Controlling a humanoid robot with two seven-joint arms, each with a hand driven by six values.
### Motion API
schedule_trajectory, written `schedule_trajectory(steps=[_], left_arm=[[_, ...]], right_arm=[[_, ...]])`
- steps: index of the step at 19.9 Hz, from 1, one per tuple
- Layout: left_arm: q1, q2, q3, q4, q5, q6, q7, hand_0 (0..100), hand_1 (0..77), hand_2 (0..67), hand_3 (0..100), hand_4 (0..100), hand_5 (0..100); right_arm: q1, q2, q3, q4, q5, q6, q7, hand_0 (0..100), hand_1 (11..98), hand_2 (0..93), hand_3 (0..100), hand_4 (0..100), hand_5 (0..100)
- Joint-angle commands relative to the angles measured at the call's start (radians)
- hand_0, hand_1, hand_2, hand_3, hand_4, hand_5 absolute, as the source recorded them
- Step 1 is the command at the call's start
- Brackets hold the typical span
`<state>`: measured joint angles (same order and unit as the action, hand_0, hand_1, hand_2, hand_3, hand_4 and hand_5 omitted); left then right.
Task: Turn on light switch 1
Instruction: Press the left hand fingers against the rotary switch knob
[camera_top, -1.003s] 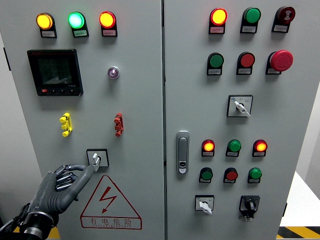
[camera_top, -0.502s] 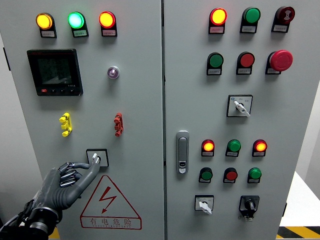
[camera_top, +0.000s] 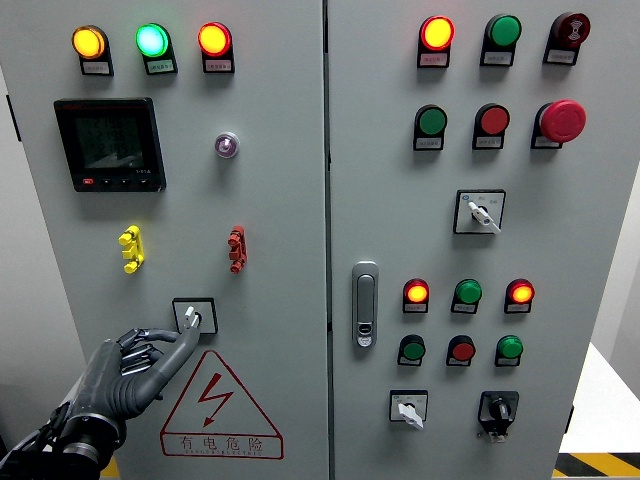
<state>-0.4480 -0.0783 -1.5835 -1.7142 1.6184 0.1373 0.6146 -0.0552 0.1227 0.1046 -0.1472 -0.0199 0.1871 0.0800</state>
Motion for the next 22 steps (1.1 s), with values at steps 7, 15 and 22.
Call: schedule_trajectory(steps=[7,15,22], left_arm=[[-0.028,0.000,0.005,0.021,-0.002,0.007,0.008,0,54.3,48.6,86,100,82],[-0.044,-0.008,0.025,0.042,-0.002,0.014,0.010,7,52.1,49.4,86,100,83],[-0.063,-0.011,0.036,0.054,0.000,0.028,0.019,7,49.2,49.9,86,100,84]], right_arm=[[0.000,-0.0015,0.000,0.001,0.000,0.000,0.000,0,19.5,0.0,20,19,11],[0.000,0.0000,0.000,0.000,0.000,0.000,0.000,0,19.8,0.0,20,19,11],[0.000,0.0000,0.001,0.000,0.000,0.000,0.000,0,19.4,0.0,20,19,11]])
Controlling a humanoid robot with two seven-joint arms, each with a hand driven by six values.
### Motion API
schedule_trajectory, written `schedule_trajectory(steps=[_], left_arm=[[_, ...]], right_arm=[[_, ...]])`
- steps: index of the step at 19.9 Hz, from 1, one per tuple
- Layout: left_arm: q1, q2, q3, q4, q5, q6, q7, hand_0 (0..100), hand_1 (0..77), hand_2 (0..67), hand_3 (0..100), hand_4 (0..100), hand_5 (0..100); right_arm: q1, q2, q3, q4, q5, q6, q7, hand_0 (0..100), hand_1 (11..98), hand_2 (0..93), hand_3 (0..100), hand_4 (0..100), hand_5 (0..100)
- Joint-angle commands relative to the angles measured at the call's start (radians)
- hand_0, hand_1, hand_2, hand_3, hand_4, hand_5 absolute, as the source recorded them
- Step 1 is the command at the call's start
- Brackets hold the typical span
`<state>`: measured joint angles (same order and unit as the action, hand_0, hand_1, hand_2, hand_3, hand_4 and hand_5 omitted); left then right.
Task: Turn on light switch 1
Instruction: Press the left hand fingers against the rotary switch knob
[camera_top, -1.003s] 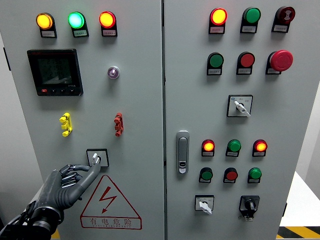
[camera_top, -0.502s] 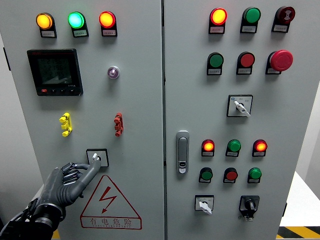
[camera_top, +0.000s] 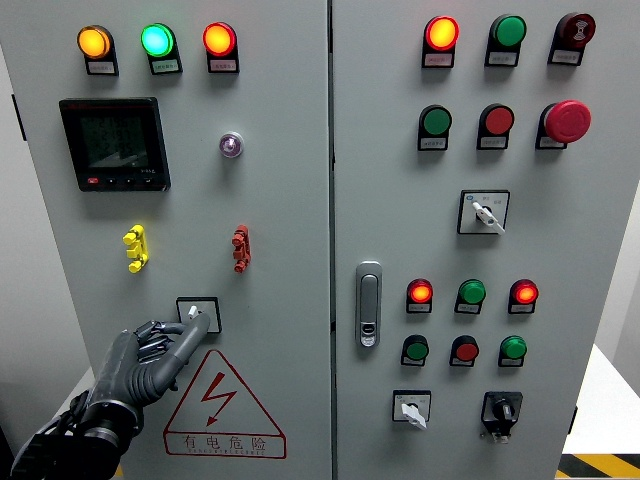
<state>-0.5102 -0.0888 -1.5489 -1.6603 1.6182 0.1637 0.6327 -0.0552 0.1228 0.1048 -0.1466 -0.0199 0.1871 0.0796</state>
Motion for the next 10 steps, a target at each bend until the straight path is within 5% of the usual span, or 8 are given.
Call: schedule_trajectory(steps=[1,6,10], left_arm=[[-0.001,0.000,0.001,0.000,0.000,0.008,0.002,7,49.1,50.0,86,100,84],[-0.001,0.000,0.003,0.002,0.000,0.011,0.010,7,51.1,50.9,86,100,84],[-0.007,0.000,0.003,0.002,0.002,0.011,0.027,29,51.0,51.7,86,100,84]], right_arm=[[0.000,0.0000,-0.001,0.001,0.000,0.000,0.000,0,19.4,0.0,20,19,11],[0.000,0.0000,-0.001,0.001,0.000,0.000,0.000,0,19.7,0.0,20,19,11],[0.000,0.0000,0.001,-0.001,0.000,0.000,0.000,0,19.7,0.0,20,19,11]])
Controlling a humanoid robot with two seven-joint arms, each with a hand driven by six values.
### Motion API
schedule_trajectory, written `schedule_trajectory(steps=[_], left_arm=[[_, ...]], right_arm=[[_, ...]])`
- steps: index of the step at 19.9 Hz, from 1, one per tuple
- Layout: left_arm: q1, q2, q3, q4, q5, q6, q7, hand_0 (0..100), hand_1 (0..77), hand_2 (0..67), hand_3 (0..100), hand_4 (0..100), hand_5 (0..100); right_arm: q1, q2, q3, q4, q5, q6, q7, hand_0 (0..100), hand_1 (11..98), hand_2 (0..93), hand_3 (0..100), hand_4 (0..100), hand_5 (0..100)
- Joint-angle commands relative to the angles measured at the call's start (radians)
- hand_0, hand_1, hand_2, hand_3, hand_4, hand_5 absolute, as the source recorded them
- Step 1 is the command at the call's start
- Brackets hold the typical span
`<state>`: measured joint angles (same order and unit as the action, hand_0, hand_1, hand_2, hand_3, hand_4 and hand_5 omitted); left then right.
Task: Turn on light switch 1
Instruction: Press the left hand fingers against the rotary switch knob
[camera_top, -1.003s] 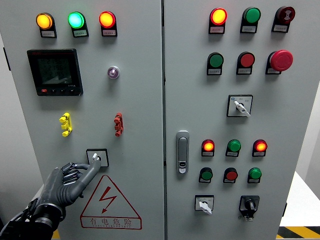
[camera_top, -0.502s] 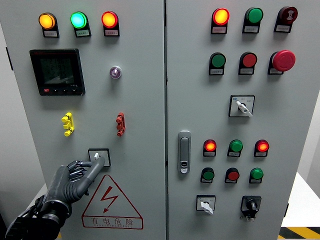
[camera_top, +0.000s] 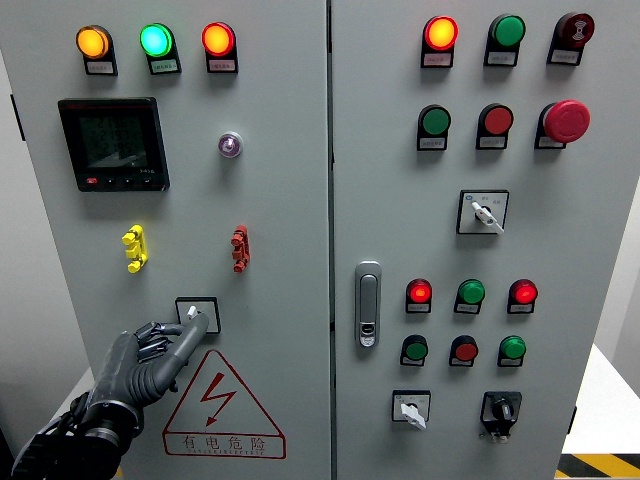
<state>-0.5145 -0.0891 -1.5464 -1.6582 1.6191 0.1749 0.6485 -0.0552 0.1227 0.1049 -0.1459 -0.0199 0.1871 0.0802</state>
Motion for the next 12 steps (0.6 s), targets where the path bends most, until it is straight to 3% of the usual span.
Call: schedule_trajectory(steps=[1,12], left_arm=[[-0.004,0.000,0.000,0.000,0.001,0.000,0.020,32,50.6,51.9,86,100,84],[-0.012,0.003,0.000,0.000,0.001,0.000,0.026,42,48.5,53.2,86,100,84]], right_arm=[[0.000,0.0000,0.001,-0.001,0.000,0.000,0.000,0,19.7,0.0,20,19,11],[0.000,0.0000,-0.001,-0.001,0.000,0.000,0.000,0,19.4,0.0,20,19,11]])
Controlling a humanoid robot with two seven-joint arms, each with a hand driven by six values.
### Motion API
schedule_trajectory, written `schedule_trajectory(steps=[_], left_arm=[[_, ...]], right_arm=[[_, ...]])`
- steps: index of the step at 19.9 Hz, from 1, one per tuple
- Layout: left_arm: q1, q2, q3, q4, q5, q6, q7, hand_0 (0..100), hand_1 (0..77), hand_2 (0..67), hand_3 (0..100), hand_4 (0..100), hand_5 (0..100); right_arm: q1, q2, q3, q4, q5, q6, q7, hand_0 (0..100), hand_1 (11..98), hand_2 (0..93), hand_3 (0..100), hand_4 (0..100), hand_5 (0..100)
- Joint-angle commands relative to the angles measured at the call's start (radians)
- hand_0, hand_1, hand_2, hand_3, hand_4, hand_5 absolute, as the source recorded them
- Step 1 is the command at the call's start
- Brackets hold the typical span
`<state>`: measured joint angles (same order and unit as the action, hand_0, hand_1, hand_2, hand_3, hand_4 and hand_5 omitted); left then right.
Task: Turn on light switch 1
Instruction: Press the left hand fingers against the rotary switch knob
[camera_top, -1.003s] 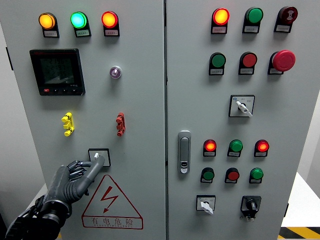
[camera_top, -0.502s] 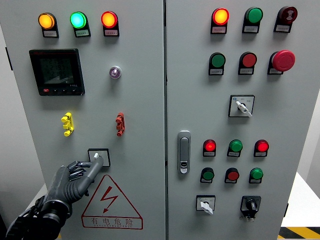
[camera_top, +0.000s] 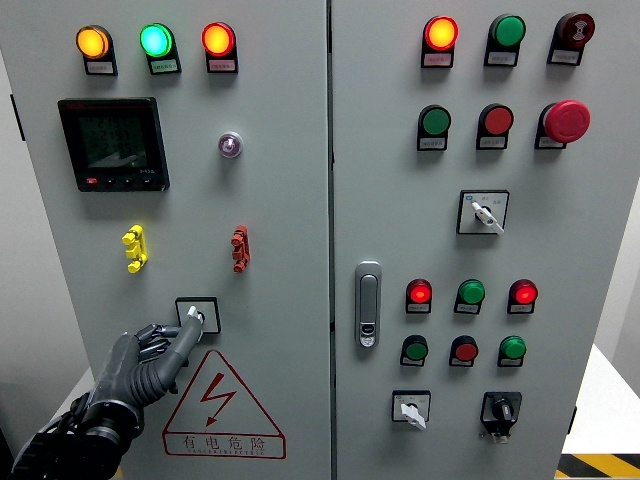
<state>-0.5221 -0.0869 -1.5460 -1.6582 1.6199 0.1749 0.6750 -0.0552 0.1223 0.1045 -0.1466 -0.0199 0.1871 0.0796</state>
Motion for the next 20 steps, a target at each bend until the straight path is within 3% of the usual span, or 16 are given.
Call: schedule_trajectory(steps=[1,4,6,9,20], left_arm=[[-0.004,0.001,0.000,0.000,0.000,-0.002,0.000,43,48.3,53.2,86,100,84],[-0.007,0.001,0.001,0.000,0.000,-0.002,0.001,42,46.4,53.3,86,100,84],[-0.012,0.001,0.004,0.000,0.000,-0.002,0.003,30,47.1,53.4,86,100,84],[-0.012,0.002,0.004,0.000,0.000,-0.002,0.014,19,48.3,53.4,86,100,84],[-0.021,0.006,0.004,0.008,0.000,-0.005,0.024,7,49.8,53.6,86,100,84]], right_arm=[[0.000,0.0004,0.000,-0.001,0.000,0.000,0.000,0,19.5,0.0,20,19,11],[0.000,0.0004,0.000,-0.001,0.000,0.000,0.000,0,19.8,0.0,20,19,11],[0.000,0.0004,0.000,-0.001,0.000,0.000,0.000,0,19.7,0.0,20,19,11],[0.000,0.0004,0.000,-0.001,0.000,0.000,0.000,0,19.6,0.0,20,19,11],[0.000,0.0004,0.000,-0.001,0.000,0.000,0.000,0,19.3,0.0,20,19,11]])
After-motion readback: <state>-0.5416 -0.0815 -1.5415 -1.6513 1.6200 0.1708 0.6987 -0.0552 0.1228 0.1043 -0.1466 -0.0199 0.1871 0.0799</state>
